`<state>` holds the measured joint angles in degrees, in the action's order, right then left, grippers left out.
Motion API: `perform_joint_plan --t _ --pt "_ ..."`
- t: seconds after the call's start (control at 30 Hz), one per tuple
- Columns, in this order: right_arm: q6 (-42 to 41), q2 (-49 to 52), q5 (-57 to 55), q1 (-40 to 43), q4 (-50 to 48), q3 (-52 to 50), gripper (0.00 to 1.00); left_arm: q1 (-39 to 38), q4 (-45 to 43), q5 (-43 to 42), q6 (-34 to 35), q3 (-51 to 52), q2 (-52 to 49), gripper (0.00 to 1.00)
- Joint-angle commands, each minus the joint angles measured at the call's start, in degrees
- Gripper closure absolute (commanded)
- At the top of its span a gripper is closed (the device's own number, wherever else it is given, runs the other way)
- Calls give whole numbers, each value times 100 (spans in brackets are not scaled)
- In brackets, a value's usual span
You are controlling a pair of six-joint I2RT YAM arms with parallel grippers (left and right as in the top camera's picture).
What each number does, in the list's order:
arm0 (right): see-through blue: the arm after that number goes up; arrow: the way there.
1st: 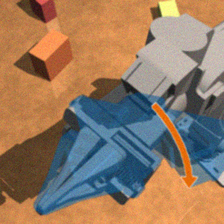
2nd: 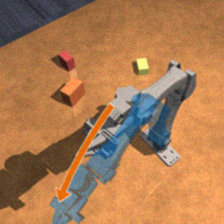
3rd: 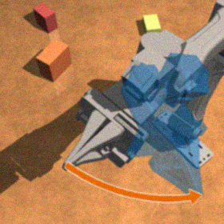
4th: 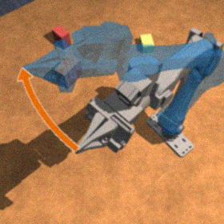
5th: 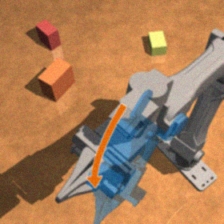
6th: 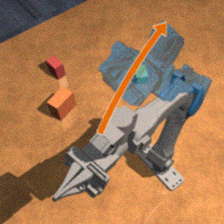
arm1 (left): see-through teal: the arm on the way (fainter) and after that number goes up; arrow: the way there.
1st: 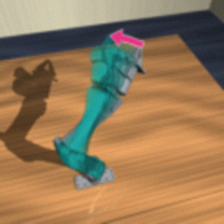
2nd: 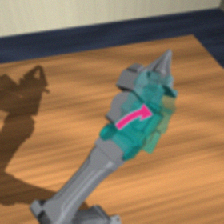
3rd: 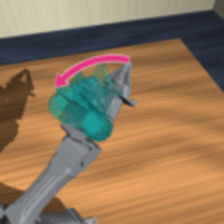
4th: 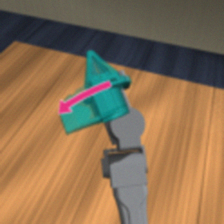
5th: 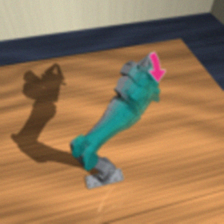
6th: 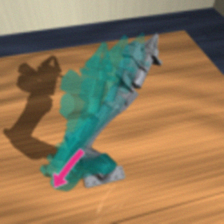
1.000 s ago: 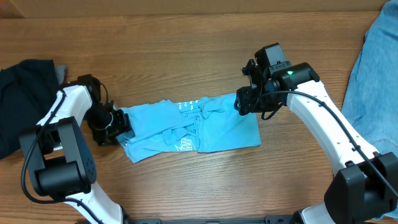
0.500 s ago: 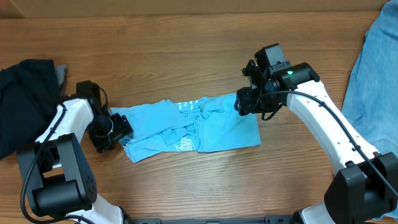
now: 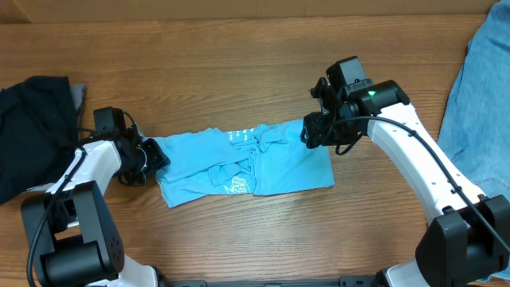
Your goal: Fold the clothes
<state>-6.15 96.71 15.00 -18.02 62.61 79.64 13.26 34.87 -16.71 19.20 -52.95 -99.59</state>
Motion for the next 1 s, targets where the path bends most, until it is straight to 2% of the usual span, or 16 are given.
perform_joint_plan --t 0.0,0.13,0.37,0.57,0.7,0.8,0.97 --pt "20 -37 7 9 -22 83 47 -26 66 -133 -103 251 -326 83" --pt "20 -37 7 9 -22 83 47 111 118 -114 -223 116 -190 95" --pt "-26 -68 0 50 -72 256 48 942 739 232 -448 -678 455 96" --pt "-157 -94 2 603 63 743 48 1421 1381 503 -791 -1864 645 96" --pt "-149 -92 0 1019 280 750 48 1425 1862 925 -896 -2712 645 96" --pt "-129 -92 0 1226 341 750 48 1373 2249 922 -896 -3178 645 96" --pt "-131 -92 2 1263 356 750 48 518 2715 933 -892 -3506 647 96"
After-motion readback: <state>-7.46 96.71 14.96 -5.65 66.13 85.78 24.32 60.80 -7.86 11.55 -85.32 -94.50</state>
